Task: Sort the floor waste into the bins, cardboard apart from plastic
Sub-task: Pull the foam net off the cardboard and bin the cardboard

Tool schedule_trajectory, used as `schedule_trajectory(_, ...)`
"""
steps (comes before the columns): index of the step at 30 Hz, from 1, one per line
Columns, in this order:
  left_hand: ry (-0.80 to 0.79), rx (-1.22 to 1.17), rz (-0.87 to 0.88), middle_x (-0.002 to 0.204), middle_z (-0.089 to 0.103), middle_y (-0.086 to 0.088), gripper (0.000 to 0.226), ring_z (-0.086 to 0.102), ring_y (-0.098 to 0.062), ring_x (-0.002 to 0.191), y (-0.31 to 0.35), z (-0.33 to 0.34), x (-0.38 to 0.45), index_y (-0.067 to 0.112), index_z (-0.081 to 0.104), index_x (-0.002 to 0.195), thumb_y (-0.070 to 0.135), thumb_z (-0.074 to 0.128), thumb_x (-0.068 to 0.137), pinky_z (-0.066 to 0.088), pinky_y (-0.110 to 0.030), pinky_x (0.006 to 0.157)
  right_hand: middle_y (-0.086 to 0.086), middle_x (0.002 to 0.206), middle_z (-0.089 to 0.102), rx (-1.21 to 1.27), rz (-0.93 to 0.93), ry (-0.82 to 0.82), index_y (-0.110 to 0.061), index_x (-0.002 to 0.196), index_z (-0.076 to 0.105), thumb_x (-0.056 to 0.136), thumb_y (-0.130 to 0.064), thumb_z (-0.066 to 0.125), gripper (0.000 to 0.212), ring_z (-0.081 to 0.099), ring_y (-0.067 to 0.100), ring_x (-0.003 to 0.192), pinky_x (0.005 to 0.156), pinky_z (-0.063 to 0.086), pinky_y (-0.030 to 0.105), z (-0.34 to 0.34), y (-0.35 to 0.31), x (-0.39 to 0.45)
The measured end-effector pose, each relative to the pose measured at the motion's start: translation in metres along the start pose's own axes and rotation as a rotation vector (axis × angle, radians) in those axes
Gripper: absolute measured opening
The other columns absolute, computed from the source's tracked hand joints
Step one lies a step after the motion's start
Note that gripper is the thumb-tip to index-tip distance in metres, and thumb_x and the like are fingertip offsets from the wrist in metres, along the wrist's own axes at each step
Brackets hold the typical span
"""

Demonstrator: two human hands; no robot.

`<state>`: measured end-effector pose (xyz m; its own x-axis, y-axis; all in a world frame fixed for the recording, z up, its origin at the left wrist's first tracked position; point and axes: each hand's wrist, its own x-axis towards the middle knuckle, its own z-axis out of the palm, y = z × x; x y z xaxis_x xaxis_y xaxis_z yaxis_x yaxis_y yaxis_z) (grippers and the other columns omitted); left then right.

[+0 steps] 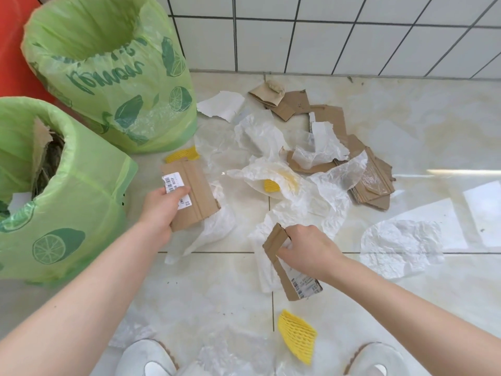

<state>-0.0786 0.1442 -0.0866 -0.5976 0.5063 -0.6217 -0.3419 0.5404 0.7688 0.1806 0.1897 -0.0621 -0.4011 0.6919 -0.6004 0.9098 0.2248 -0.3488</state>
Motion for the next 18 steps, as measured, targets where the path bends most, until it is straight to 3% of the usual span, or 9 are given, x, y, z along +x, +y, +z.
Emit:
schedule_trajectory(7, -0.187, -0.003, -0.181, 0.092, 0.069, -0.01, 0.008, 0.065, -0.023, 0.078, -0.013, 0.018, -0.012, 0.013, 0.064, 0.097, 0.013, 0.06, 0.091, 0.054, -0.039, 0.076, 0.001, 0.082, 0.068, 0.442, -0.055, 0.074, -0.021, 0.079, 0.061, 0.083, -0.024, 0.052, 0.011, 0.065, 0.018, 0.075, 0.063, 0.052, 0.03, -0.025, -0.015, 0.0)
schedule_trajectory(11, -0.267, 0.047, -0.245, 0.098, 0.07, -0.01, 0.014, 0.066, -0.023, 0.08, -0.029, 0.024, -0.022, 0.011, 0.065, 0.104, 0.013, 0.059, 0.091, 0.054, -0.036, 0.071, 0.007, 0.087, 0.064, 0.214, -0.012, -0.037, -0.016, 0.089, 0.059, 0.084, -0.026, 0.047, 0.016, 0.063, 0.025, 0.079, 0.06, 0.048, 0.031, 0.007, -0.014, 0.014)
schedule_trajectory(15, -0.124, 0.024, -0.129, 0.091, 0.07, -0.005, 0.011, 0.066, -0.02, 0.077, -0.032, 0.02, -0.019, 0.015, 0.066, 0.1, 0.016, 0.061, 0.09, 0.053, -0.033, 0.071, 0.009, 0.086, 0.059, 0.05, 0.031, -0.041, -0.01, 0.091, 0.053, 0.085, -0.021, 0.044, 0.015, 0.056, 0.03, 0.078, 0.06, 0.042, 0.03, 0.03, -0.006, 0.024)
schedule_trajectory(18, -0.033, -0.051, -0.042, 0.095, 0.07, -0.006, 0.012, 0.065, -0.021, 0.08, -0.021, 0.011, -0.01, 0.017, 0.067, 0.1, 0.017, 0.061, 0.09, 0.052, -0.036, 0.078, 0.009, 0.089, 0.062, 0.029, 0.029, -0.044, -0.01, 0.095, 0.055, 0.084, -0.021, 0.044, 0.019, 0.058, 0.03, 0.079, 0.063, 0.048, 0.033, 0.03, -0.003, 0.022)
